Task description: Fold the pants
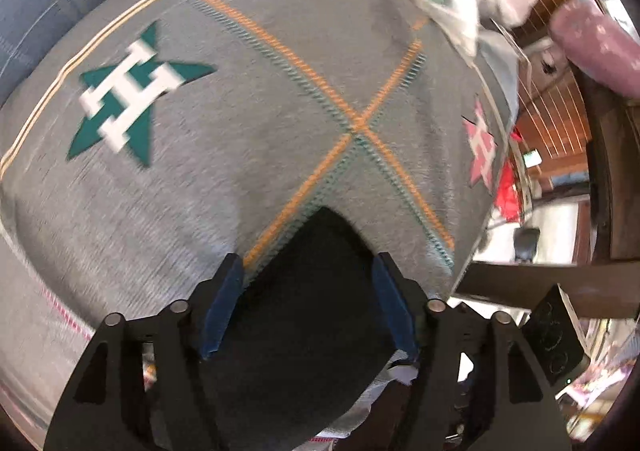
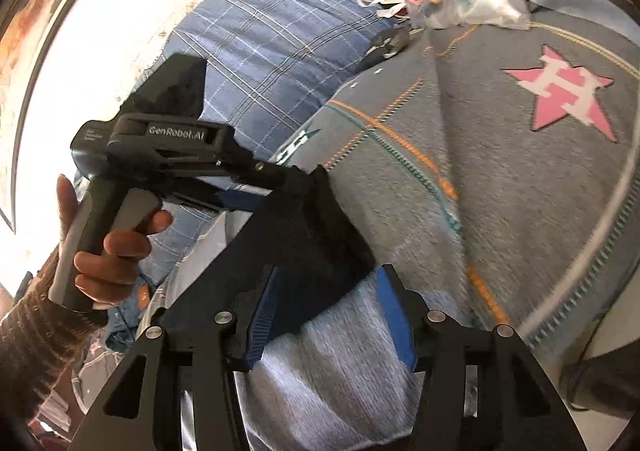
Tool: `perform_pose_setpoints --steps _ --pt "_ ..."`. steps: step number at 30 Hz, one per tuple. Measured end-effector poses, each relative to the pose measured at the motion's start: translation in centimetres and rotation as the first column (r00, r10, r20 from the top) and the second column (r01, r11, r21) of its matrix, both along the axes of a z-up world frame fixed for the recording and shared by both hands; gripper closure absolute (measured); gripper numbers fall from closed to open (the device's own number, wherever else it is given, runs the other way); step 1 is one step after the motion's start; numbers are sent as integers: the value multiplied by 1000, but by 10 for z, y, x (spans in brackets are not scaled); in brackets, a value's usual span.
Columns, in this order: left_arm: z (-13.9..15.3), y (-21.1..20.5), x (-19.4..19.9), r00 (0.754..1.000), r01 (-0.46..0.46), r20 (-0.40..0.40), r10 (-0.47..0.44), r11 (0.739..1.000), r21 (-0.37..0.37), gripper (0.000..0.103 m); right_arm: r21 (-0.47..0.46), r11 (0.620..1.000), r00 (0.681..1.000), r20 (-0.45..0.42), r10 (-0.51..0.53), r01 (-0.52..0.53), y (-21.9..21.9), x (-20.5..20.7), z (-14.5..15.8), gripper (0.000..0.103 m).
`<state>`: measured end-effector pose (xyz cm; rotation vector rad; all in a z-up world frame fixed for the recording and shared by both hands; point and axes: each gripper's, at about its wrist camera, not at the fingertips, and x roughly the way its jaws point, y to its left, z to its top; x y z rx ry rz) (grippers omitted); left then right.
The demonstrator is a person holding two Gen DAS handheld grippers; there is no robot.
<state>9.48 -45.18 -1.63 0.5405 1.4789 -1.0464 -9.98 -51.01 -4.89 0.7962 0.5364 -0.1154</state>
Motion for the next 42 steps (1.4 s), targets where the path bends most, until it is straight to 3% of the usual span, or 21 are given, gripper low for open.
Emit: perform_pose_setpoints --steps 4,8,11,12,14,15,16,20,30,36,42 --pt "-4 -16 -14 995 101 1 -101 995 10 22 52 998 998 47 35 -38 -3 9 -4 55" --pt "-3 -20 -25 977 213 20 -213 977 7 22 91 995 997 69 39 -45 -7 9 -9 61" --pt "-2 -19 -23 976 219 1 -219 975 -24 24 115 993 997 76 32 -40 -10 8 -13 66" --pt "-1 -18 -21 978 207 -2 -208 978 -37 31 116 993 997 76 30 -39 -10 8 -13 67" --pt "1 -12 -14 982 190 19 -190 981 -45 60 111 993 997 73 30 -38 -9 10 -13 69" --pt "1 -10 -10 985 174 13 -173 984 -47 88 107 994 997 69 30 -37 -9 10 -13 73" --pt "-2 -7 -4 990 140 -27 -142 989 -50 92 105 994 997 64 30 -37 -10 11 -13 81" --pt "0 8 2 997 46 -57 -53 993 -112 93 95 995 998 51 30 -35 -11 15 -10 89" --pt "54 67 12 993 -84 -99 59 960 -268 93 -163 982 990 85 110 -95 30 11 52 92" --pt "68 119 11 986 -160 -92 138 936 -314 92 -267 946 973 87 212 -182 76 27 79 92" --pt "55 183 24 963 -270 -104 250 916 -297 92 -312 897 937 46 345 -314 133 49 80 92"
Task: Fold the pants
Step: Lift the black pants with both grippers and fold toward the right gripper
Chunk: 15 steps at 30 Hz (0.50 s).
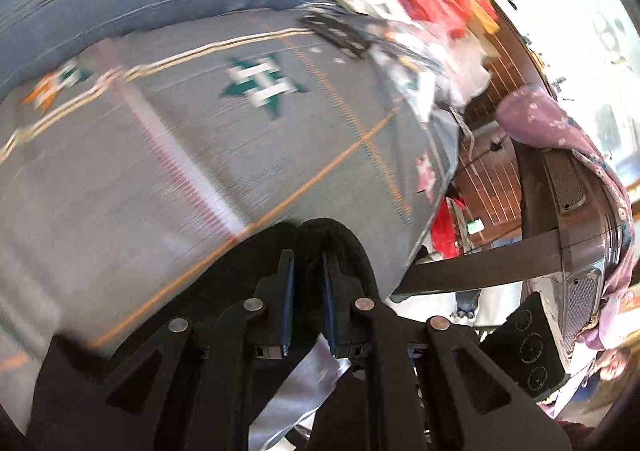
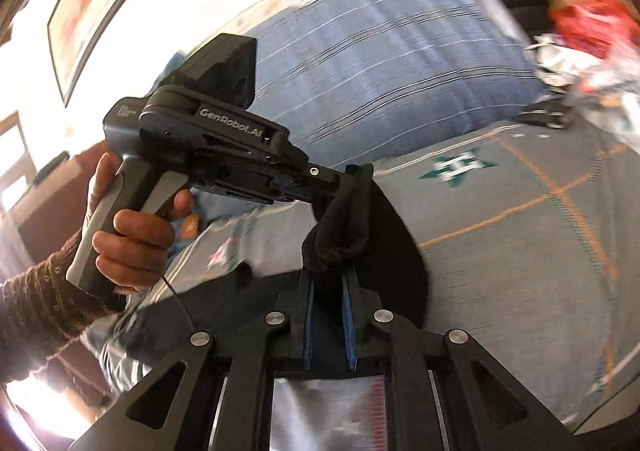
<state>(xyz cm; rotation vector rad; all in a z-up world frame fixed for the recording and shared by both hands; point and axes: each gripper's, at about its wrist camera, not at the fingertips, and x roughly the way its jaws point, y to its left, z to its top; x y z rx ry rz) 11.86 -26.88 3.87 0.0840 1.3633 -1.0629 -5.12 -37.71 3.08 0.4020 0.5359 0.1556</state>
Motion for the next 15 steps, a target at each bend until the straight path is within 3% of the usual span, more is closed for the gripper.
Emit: perform_pose_setpoints --steps 6,11,15 --pt "-34 68 11 989 -140 -45 143 989 55 93 -26 988 985 -93 146 -149 59 21 -25 91" --pt "-57 107 10 964 -241 -104 246 969 62 93 -20 972 956 -188 226 -234 90 36 -52 86" --pt "-53 130 8 947 -295 -131 294 955 8 92 -14 962 949 -172 266 -272 95 20 -38 68"
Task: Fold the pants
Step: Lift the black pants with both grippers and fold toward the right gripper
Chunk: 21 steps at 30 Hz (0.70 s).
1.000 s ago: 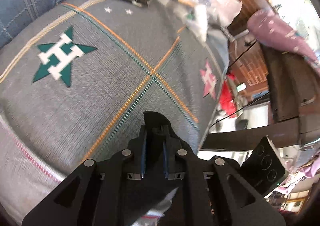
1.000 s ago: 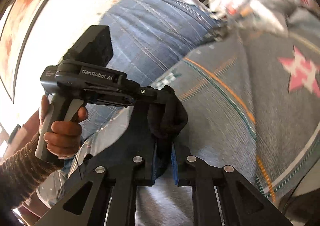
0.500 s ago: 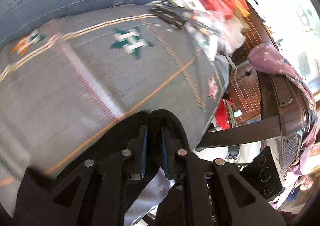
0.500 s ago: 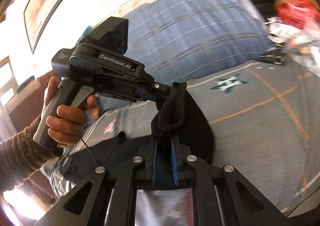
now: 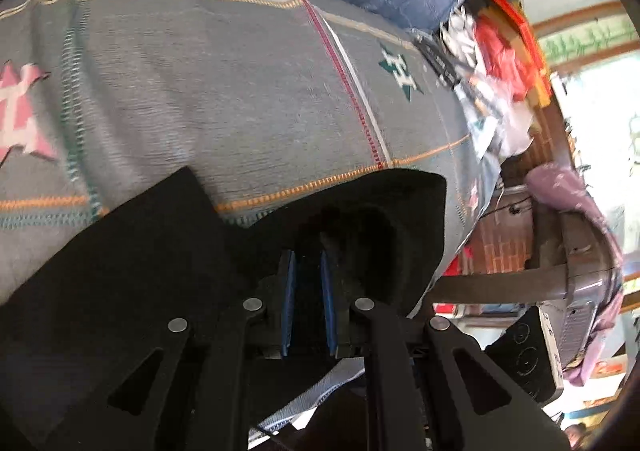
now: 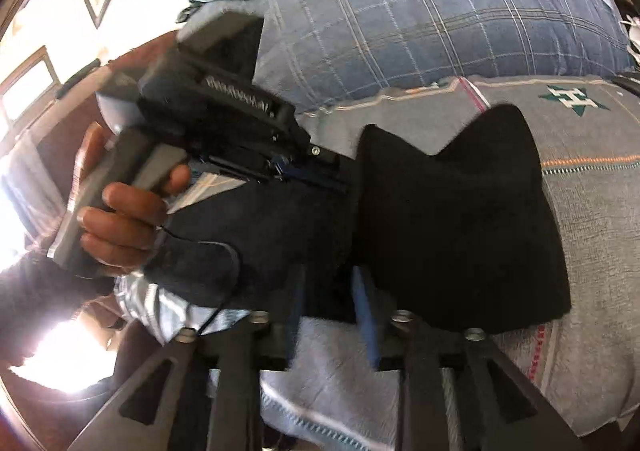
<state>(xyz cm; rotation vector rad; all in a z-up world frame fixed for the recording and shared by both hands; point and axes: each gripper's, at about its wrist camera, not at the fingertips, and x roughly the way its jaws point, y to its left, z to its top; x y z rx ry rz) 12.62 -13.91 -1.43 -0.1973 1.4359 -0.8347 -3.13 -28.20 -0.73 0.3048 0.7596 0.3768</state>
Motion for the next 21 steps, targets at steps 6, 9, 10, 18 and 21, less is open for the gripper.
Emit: perform_pose_setpoints --steps 6,9,10,18,21 --pt "16 7 -8 998 -60 5 60 993 -99 54 57 996 997 28 -70 68 -34 -33 20 65" --pt "19 -11 -15 999 -40 8 42 993 -113 49 125 978 986 -8 -166 166 -65 -43 17 63" --pt "17 -18 -16 999 -39 0 39 993 -114 49 142 971 981 -23 -192 193 -73 -46 14 63" --pt "-19 -37 -19 993 -50 -106 44 997 -55 44 342 899 960 -157 -233 274 -105 -44 -23 61" --pt "-19 -39 -20 994 -66 -94 62 997 -36 78 440 847 952 -199 -231 298 -112 -30 -40 62"
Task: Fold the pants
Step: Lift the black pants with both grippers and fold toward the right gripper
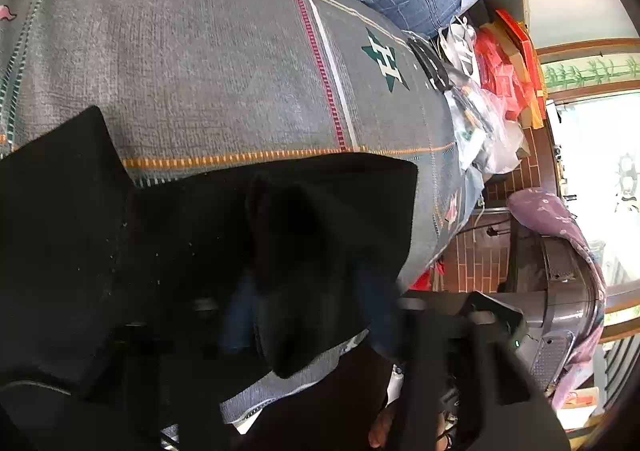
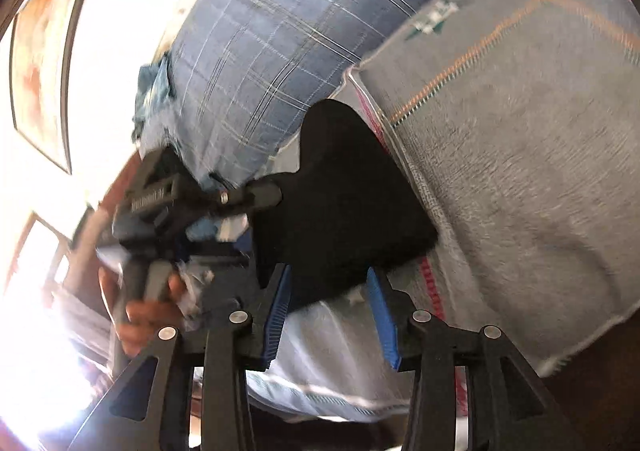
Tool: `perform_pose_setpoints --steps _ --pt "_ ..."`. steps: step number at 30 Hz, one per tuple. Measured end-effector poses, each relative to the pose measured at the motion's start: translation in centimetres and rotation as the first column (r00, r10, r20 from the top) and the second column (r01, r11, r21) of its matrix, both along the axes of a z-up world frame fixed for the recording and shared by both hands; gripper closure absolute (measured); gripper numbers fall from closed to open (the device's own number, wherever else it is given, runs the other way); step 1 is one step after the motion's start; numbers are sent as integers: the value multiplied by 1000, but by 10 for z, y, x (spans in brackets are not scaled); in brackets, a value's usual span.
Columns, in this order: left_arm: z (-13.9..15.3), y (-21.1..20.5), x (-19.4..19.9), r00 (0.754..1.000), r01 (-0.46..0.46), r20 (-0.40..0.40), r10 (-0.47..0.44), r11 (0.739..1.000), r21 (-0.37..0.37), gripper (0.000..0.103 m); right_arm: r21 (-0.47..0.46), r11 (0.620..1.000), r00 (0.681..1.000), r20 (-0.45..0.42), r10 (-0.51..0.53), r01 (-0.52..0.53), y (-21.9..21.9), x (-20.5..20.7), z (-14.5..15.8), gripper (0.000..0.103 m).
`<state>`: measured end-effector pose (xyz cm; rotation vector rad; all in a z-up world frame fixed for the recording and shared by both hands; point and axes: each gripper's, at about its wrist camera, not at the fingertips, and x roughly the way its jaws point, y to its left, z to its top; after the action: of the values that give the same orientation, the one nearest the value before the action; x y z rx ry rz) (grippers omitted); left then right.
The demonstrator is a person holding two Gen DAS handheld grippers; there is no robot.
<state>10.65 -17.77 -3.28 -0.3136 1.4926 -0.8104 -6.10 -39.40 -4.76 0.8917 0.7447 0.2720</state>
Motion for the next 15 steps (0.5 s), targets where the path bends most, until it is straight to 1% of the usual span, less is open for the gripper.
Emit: perform_pose_setpoints --steps 1,2,3,4,6,7,8,9,10,11,12,13,14,15 --pt "3 1 -1 1000 -3 10 3 1000 8 83 40 999 1000 -14 -6 6 -2 5 -5 77" --pt "9 5 -3 1000 -13 29 13 1000 16 83 87 996 1000 -23 -5 7 -4 10 -9 88" --pt "15 9 -5 998 -22 52 21 1000 16 83 110 994 1000 -21 0 2 -3 12 -9 92" --pt "23 15 -7 996 -31 90 29 999 22 83 122 992 1000 -9 9 -8 -1 13 -6 92" --pt "36 28 -9 982 -73 181 59 995 74 83 103 993 998 40 57 -61 12 17 8 92" --pt "38 35 -8 973 -104 217 79 989 106 83 91 992 995 55 84 -88 20 19 12 92" --pt "33 41 -4 969 -131 229 96 981 142 83 64 992 992 55 110 -113 30 22 12 92" --pt "26 44 -2 972 -136 211 100 977 164 83 44 991 991 42 124 -125 36 26 9 92" --pt "14 47 2 980 -133 168 103 974 183 83 23 991 992 6 130 -130 41 32 1 92" --pt "2 50 4 987 -128 117 107 974 185 84 21 991 991 -30 130 -129 43 36 -7 92" --pt "-2 55 3 988 -136 100 121 977 167 85 39 991 989 -64 131 -129 43 38 -16 91" --pt "0 58 2 987 -139 107 124 979 152 85 56 990 989 -70 130 -126 42 39 -18 91" --pt "6 61 0 985 -137 120 121 981 134 85 68 990 989 -65 132 -127 40 36 -18 88" --pt "12 64 0 983 -140 133 124 983 116 85 51 988 988 -47 147 -144 39 32 -11 87"
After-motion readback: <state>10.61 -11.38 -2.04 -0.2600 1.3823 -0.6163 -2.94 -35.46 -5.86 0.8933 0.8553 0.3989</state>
